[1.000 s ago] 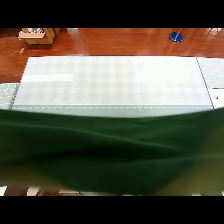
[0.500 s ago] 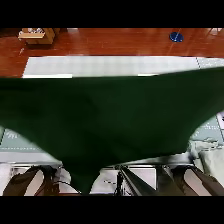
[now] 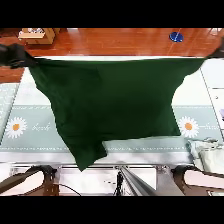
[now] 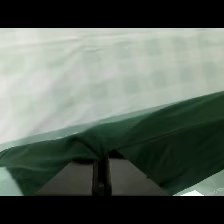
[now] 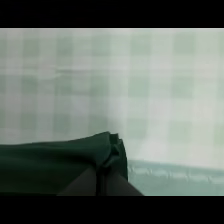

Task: Fold the shirts.

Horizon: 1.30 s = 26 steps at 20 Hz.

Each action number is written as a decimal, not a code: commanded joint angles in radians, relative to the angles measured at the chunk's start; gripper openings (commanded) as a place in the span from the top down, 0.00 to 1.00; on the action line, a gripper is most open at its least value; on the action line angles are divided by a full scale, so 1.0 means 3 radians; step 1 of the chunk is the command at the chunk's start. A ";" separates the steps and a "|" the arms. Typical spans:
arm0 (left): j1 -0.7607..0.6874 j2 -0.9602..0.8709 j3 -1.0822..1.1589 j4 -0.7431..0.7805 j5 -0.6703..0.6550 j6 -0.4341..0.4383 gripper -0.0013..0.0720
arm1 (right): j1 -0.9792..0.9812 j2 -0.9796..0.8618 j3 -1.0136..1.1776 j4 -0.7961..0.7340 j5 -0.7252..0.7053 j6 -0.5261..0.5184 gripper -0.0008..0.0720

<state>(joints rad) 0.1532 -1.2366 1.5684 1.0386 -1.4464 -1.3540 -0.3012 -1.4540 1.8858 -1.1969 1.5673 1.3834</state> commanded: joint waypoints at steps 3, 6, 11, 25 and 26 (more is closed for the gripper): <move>-0.0076 -0.0763 -0.0013 -0.0060 0.0650 0.0126 0.94 | 0.0354 -0.0671 -0.0003 0.0034 -0.1261 -0.0051 0.96; -0.0112 -0.1054 -0.0013 -0.0061 0.1017 0.0127 0.94 | 0.0370 -0.0937 -0.0003 0.0126 -0.1793 -0.0050 0.96; -0.0369 -0.1428 -0.0014 0.0045 0.1652 0.0474 0.94 | 0.0370 -0.1338 -0.0003 0.0125 -0.2238 -0.0095 0.96; -0.0453 -0.1526 0.0181 0.0785 0.1366 0.0557 0.94 | 0.0233 -0.1389 -0.0001 0.0058 -0.1492 -0.0401 0.96; -0.0444 -0.1490 0.0182 0.0802 0.1130 0.0492 0.94 | 0.0217 -0.1371 -0.0001 0.0019 -0.1186 -0.0329 0.96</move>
<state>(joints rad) 0.0055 -1.7149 1.6028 1.2236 -0.9287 -1.1957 -0.2192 -1.8942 1.8851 -1.1717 1.0252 1.2686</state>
